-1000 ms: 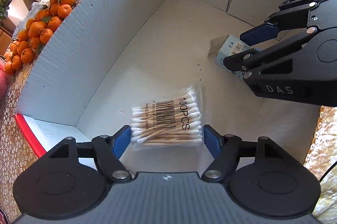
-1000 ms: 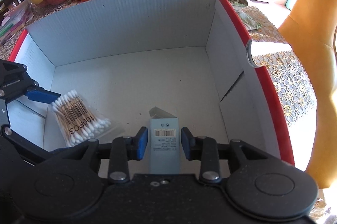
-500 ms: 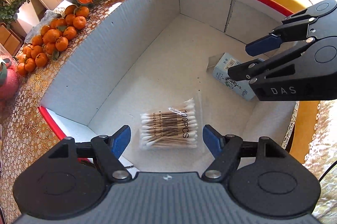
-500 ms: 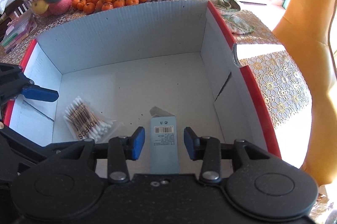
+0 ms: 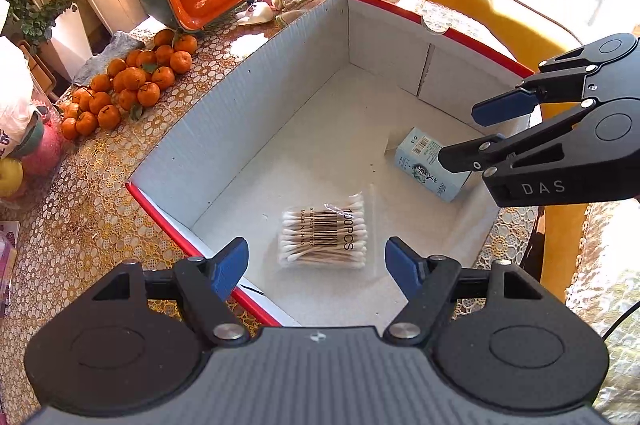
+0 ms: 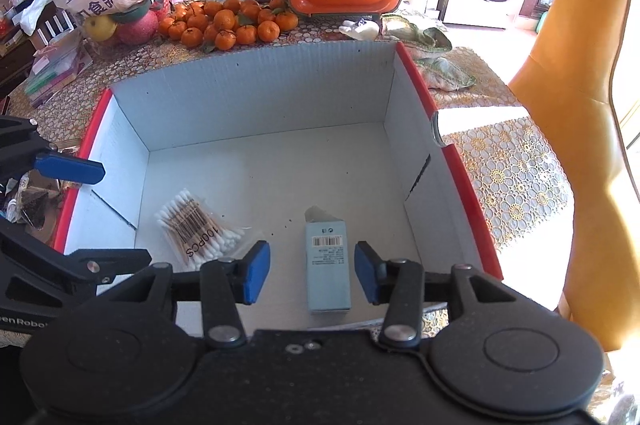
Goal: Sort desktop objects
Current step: 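Lower both items into the red shoebox and open both tools, then withdraw both tools from the shoebox back toward the table items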
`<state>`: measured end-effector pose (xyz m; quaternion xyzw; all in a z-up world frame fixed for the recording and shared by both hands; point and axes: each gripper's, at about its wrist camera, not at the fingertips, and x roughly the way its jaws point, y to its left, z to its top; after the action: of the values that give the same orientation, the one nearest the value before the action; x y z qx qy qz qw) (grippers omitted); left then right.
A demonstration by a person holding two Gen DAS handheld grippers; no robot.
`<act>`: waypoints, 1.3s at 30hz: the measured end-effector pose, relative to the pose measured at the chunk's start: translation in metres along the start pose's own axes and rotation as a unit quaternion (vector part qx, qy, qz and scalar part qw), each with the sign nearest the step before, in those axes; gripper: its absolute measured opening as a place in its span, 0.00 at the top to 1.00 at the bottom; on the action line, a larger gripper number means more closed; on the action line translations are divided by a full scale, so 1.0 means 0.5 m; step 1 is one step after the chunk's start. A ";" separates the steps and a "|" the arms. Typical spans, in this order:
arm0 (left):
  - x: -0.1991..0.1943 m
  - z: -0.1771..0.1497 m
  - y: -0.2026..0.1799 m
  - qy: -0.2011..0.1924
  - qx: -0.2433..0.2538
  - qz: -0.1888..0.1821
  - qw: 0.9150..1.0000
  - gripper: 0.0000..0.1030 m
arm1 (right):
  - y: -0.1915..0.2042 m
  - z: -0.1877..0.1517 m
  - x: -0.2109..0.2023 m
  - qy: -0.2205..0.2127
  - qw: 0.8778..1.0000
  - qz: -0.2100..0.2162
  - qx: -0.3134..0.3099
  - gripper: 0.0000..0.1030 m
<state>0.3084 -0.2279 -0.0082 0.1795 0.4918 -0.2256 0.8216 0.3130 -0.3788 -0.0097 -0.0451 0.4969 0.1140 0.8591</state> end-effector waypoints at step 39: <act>-0.180 -0.170 0.009 -0.104 -0.066 -0.001 0.992 0.14 | 0.097 -0.068 -0.141 -0.080 0.996 0.045 -0.011 0.29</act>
<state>0.2116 -0.1627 0.0338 0.0999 0.4176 -0.2106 0.8782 0.2388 -0.3486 0.0360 -0.0231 0.4267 0.1615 0.8895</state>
